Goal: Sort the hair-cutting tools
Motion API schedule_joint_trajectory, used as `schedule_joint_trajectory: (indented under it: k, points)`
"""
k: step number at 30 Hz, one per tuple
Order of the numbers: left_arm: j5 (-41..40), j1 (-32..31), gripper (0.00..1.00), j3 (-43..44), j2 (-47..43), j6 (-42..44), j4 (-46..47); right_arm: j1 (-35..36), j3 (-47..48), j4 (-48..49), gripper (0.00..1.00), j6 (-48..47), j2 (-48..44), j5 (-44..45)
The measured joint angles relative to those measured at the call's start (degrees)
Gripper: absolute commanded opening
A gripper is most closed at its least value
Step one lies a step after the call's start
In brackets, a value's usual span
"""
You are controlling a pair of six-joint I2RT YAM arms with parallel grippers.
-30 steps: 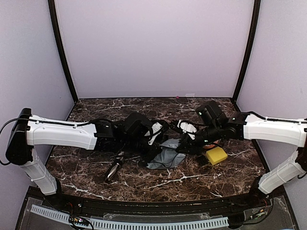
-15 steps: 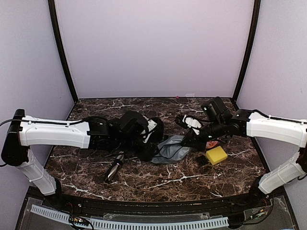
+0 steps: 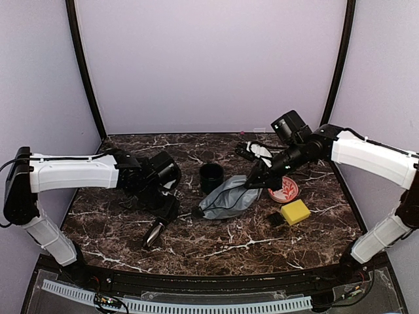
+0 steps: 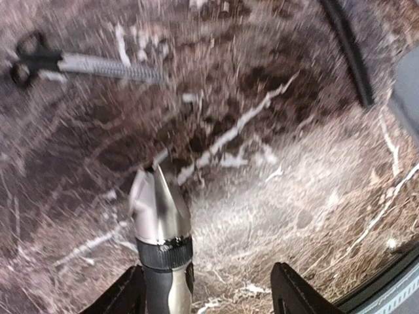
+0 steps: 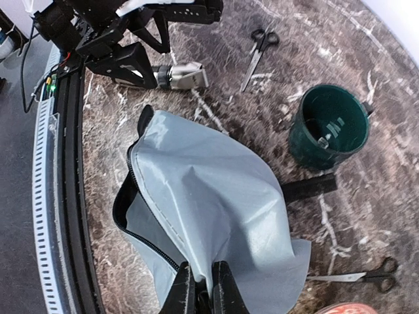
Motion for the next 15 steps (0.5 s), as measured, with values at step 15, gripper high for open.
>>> schedule_joint_trajectory:
  k: [15]
  points:
    - [2.4,3.4,0.65,5.9,12.5,-1.4,-8.1,0.3,-4.8,1.6,0.00,9.2,-0.6,-2.3]
